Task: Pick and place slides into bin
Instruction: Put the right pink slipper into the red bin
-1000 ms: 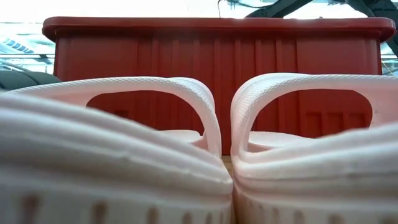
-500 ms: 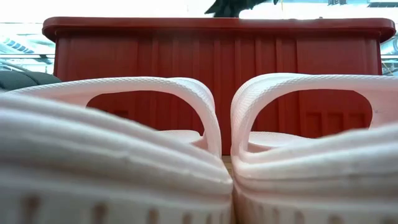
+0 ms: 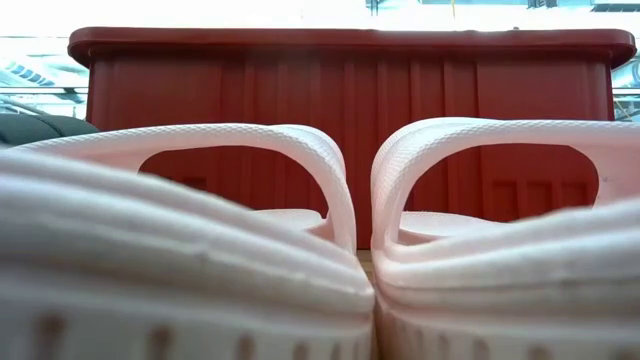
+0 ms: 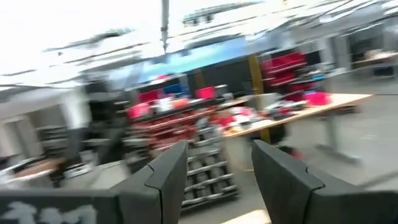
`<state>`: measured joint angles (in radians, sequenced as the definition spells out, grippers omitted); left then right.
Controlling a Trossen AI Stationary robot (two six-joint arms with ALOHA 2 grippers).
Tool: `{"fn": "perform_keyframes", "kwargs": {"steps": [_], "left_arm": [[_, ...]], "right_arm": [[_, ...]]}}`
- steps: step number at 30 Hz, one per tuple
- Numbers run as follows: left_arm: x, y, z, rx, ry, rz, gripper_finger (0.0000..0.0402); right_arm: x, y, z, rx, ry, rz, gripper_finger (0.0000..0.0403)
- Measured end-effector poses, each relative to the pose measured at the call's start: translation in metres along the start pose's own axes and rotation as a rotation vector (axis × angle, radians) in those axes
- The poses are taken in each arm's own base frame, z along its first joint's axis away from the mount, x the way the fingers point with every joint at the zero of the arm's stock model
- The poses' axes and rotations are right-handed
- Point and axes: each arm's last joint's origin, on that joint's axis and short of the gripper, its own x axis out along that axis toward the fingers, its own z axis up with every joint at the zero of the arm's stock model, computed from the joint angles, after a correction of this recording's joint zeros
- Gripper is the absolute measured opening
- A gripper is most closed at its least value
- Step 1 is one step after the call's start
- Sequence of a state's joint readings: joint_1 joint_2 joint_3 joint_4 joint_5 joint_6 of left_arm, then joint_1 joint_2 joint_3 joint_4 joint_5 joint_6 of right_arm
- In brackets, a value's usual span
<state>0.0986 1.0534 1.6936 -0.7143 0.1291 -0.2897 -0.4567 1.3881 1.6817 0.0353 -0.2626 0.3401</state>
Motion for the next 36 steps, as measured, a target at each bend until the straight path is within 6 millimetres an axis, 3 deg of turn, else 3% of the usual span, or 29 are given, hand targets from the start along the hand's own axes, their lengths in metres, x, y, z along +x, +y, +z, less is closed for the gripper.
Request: {"fn": "perform_keyframes", "kwargs": {"steps": [8,14,28,36], "left_arm": [[0.0,0.0,0.001,0.002,-0.013,-0.003,0.0152],[-0.001,-0.001,0.001,0.006,-0.016,-0.008,0.0152],[0.001,-0.026,-0.004,0.045,0.015,-0.19,0.0152],[0.028,-0.051,-0.01,0.069,0.013,-0.314,0.0152]], "right_arm": [[0.007,0.064,-0.011,0.024,-0.034,0.171,0.0165],[0.007,0.099,-0.021,-0.025,-0.048,0.175,0.0164],[-0.003,0.148,-0.032,-0.094,-0.035,0.307,0.0164],[-0.012,0.171,-0.05,-0.049,0.126,0.378,0.0164]]}}
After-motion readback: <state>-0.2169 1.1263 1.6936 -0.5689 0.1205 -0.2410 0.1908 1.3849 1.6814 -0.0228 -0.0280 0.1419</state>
